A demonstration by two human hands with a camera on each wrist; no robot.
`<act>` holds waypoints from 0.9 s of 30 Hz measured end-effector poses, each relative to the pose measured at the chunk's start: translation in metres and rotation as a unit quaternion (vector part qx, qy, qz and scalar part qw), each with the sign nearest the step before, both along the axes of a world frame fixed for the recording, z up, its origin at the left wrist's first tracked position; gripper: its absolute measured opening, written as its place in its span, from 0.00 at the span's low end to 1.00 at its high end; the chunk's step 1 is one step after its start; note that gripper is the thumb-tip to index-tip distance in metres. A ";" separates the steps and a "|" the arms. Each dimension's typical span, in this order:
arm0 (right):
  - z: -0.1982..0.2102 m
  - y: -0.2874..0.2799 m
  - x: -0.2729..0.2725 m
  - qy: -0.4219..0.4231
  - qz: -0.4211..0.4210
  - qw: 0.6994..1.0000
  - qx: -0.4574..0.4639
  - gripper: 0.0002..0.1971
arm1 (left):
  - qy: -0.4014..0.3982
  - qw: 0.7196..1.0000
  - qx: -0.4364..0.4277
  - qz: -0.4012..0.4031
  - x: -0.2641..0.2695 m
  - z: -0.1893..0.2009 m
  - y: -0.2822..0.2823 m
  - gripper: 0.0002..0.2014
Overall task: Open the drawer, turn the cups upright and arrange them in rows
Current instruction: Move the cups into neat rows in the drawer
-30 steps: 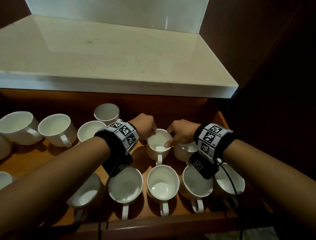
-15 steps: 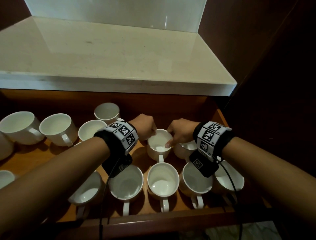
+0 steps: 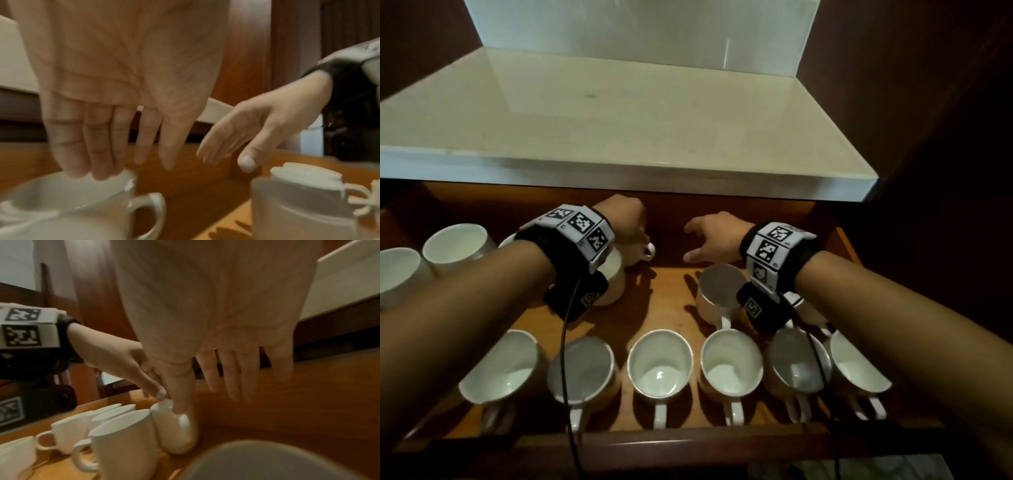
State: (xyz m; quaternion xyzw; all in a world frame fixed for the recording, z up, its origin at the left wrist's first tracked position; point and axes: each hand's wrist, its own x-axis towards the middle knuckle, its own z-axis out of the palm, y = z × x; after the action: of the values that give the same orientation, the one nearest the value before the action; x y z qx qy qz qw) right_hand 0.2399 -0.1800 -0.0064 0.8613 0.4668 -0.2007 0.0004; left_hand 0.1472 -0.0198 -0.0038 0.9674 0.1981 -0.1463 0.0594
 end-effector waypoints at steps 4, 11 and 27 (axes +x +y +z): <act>-0.012 0.043 -0.030 0.002 0.063 0.998 0.003 0.28 | 0.056 0.995 0.019 0.080 -0.028 -0.019 0.021 0.49; -0.024 0.073 -0.058 -0.001 0.113 0.993 -0.017 0.19 | 0.076 0.995 -0.027 0.052 -0.048 -0.023 0.034 0.56; -0.016 0.043 -0.043 0.011 0.075 0.991 -0.108 0.25 | 0.017 0.996 -0.090 0.016 -0.032 -0.030 -0.004 0.38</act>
State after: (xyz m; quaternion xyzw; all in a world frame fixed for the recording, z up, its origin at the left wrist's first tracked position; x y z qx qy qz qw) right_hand 0.1970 -0.1366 -0.0223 0.8163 0.5057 -0.2592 0.1034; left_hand 0.1151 -0.0235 -0.0335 0.9523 0.2001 -0.1792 0.1450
